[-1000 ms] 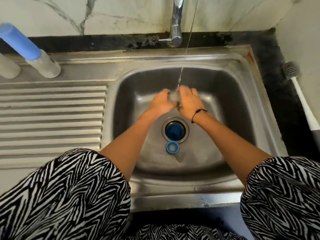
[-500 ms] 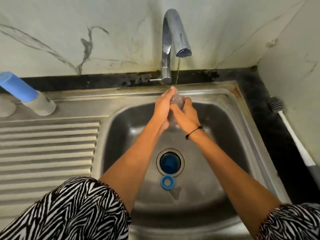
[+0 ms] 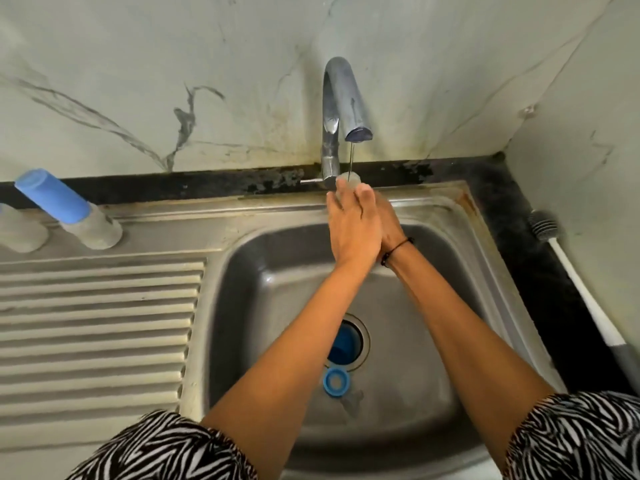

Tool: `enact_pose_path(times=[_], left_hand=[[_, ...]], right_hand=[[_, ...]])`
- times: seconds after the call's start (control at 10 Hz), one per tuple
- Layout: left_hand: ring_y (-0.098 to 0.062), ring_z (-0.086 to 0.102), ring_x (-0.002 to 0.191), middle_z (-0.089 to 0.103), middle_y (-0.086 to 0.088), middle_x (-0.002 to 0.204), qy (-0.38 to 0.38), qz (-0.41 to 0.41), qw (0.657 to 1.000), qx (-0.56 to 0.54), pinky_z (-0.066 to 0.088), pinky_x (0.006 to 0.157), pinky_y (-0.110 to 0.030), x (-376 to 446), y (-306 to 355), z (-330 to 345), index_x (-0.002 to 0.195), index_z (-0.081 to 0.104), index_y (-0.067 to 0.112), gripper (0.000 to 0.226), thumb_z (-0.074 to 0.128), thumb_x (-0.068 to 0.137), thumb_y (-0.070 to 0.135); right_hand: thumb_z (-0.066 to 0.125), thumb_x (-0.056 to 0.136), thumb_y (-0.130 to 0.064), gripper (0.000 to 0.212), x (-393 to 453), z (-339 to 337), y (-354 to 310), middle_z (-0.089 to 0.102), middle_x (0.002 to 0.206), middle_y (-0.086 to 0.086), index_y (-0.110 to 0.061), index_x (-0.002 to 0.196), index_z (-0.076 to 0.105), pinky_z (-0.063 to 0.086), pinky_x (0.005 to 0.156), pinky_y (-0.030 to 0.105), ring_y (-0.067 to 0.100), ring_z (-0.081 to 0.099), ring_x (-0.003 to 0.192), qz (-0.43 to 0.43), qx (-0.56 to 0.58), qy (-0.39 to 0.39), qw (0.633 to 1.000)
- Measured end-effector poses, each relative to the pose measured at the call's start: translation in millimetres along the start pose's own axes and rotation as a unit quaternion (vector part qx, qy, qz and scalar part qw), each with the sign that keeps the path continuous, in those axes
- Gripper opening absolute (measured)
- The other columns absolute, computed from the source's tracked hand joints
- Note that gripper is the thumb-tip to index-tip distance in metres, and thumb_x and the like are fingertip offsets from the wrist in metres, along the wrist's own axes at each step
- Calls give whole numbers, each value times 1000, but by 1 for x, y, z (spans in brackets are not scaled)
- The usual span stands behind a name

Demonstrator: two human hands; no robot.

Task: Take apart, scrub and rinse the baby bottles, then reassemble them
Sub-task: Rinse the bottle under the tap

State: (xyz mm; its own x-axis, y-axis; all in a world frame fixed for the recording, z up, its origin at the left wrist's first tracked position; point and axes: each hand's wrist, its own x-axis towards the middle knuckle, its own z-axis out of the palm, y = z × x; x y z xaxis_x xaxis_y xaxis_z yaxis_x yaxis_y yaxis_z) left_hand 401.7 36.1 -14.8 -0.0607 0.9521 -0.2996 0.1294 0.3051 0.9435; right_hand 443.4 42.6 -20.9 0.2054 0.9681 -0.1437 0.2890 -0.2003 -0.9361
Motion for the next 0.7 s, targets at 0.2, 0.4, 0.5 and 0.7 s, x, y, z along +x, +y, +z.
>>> enact_pose_path(times=[0.2,0.4,0.5,0.7], left_hand=[[-25,60,68,64,-15,84,-117,-148,974,-129,50,66,-31,59,30,-37,95,59,6,37,39,98,36],[-28,37,133,37,-19,145,-5,207,972,110,29,111,-39,-1,21,-21,143,33,9,47,33,102,32],[-16,-7,146,-6,-7,160,-71,248,957,134,-5,116,-27,-24,1,-26,151,2,11,64,25,101,42],[-30,52,119,55,-13,128,-48,86,994,-51,39,105,-47,16,29,-38,126,50,10,45,30,101,43]], right_hand=[[38,100,-35,21,-22,11,4,61,80,11,-17,106,48,44,40,29,24,58,50,1,90,4,996],[36,101,-24,33,-6,3,-18,63,107,13,-2,112,57,47,81,35,28,61,100,35,172,85,981],[28,103,-23,32,-16,2,-27,51,121,7,-10,122,50,43,91,26,14,47,109,2,154,92,984],[40,96,-37,25,-15,14,-33,61,82,2,-26,79,54,48,60,31,19,59,73,-24,99,130,986]])
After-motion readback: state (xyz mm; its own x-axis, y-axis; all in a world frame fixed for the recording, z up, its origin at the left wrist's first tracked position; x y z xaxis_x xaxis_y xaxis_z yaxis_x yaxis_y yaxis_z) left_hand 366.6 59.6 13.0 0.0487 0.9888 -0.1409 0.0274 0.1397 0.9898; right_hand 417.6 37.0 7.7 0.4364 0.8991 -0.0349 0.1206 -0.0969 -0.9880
